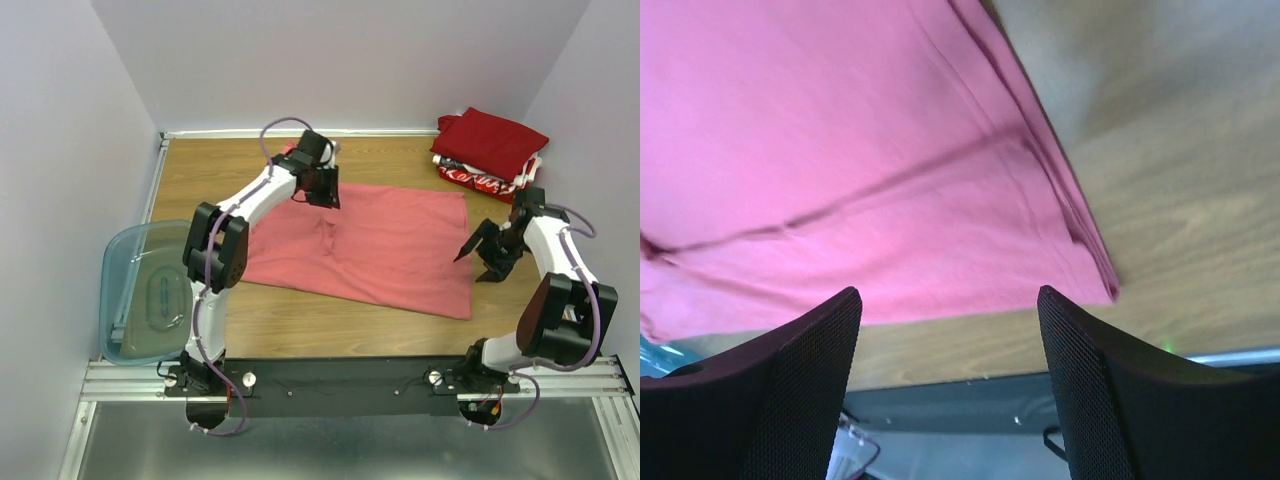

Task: Fold and stack the t-shirts
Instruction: Fold the tshirt

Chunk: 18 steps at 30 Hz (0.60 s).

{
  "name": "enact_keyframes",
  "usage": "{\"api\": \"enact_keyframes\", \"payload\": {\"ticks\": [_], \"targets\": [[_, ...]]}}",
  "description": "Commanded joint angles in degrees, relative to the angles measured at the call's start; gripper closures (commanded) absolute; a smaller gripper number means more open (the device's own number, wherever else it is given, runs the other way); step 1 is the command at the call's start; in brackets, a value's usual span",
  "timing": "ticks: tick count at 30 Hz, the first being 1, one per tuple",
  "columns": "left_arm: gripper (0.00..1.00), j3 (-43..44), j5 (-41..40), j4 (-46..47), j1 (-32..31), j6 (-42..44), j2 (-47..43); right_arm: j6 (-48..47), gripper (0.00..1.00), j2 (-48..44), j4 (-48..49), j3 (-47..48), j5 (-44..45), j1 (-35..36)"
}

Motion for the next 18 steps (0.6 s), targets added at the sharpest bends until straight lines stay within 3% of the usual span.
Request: {"api": "enact_keyframes", "payload": {"ticks": [1,10,18], "targets": [[0.64,-1.89,-3.78,1.63,4.53,-0.69,-4.55,-1.63,0.22,3.63,2.28,7.06,1.04,-0.45],[0.64,-12.69,-8.45,4.70,9.01,0.37,-7.72,-1.89,0.22,11.47,8.43,12.35,-2.65,1.57],[0.64,-22.00,-9.07,9.44,9.55,-0.33,-10.01,-1.36,0.21,14.90,13.26,10.69,-4.41,5.26]]}}
